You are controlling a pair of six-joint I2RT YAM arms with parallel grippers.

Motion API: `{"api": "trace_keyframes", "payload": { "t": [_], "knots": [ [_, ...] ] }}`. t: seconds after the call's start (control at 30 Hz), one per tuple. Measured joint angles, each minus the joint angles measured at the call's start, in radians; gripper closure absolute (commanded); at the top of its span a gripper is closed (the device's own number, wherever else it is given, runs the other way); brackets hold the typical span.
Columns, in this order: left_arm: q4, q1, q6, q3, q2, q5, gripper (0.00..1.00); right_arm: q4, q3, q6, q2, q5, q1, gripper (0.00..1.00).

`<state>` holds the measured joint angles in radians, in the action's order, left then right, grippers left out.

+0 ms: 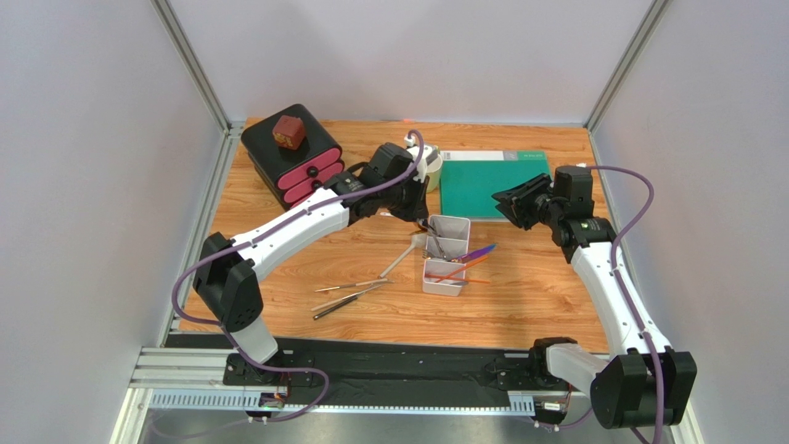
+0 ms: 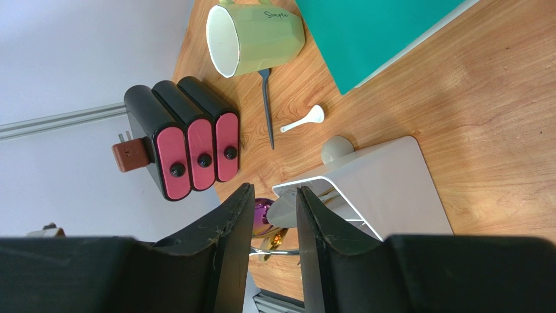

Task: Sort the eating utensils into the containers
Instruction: Place the fork in the storage box.

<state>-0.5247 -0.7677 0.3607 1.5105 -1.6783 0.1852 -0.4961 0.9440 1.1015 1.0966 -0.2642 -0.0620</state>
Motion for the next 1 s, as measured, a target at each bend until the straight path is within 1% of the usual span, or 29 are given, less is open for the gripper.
{"api": "trace_keyframes", "payload": {
  "t": [0.17, 0.27, 0.47, 0.5, 0.53, 0.57, 0.73, 0.87, 1.0],
  "knots": [
    [0.070, -0.055, -0.008, -0.103, 0.029, -0.078, 1.00, 0.004, -0.015, 0.006, -0.003, -0.010, 0.002, 0.65],
    [0.108, -0.069, -0.012, -0.160, 0.055, -0.117, 1.00, 0.007, -0.015, 0.006, -0.003, -0.021, 0.006, 0.65],
    [0.134, -0.084, -0.019, -0.190, 0.080, -0.163, 1.00, 0.008, -0.017, 0.009, -0.003, -0.040, 0.007, 0.65],
    [0.142, -0.090, -0.022, -0.190, 0.082, -0.172, 0.99, 0.010, -0.020, 0.009, -0.003, -0.043, 0.008, 0.65],
    [0.150, -0.097, -0.025, -0.190, 0.084, -0.180, 0.94, 0.010, -0.025, 0.009, -0.004, -0.045, 0.008, 0.66],
    [0.158, -0.104, -0.027, -0.190, 0.084, -0.187, 0.93, 0.011, -0.029, 0.009, -0.005, -0.048, 0.008, 0.65],
    [0.171, -0.130, -0.035, -0.190, 0.083, -0.209, 0.91, 0.014, -0.048, 0.010, -0.022, -0.055, 0.010, 0.65],
    [0.171, -0.140, -0.041, -0.190, 0.069, -0.234, 0.84, 0.016, -0.060, 0.016, -0.056, -0.060, 0.018, 0.65],
    [0.171, -0.143, -0.049, -0.190, 0.050, -0.253, 0.83, 0.016, -0.061, 0.017, -0.080, -0.063, 0.031, 0.65]
  ]
}}
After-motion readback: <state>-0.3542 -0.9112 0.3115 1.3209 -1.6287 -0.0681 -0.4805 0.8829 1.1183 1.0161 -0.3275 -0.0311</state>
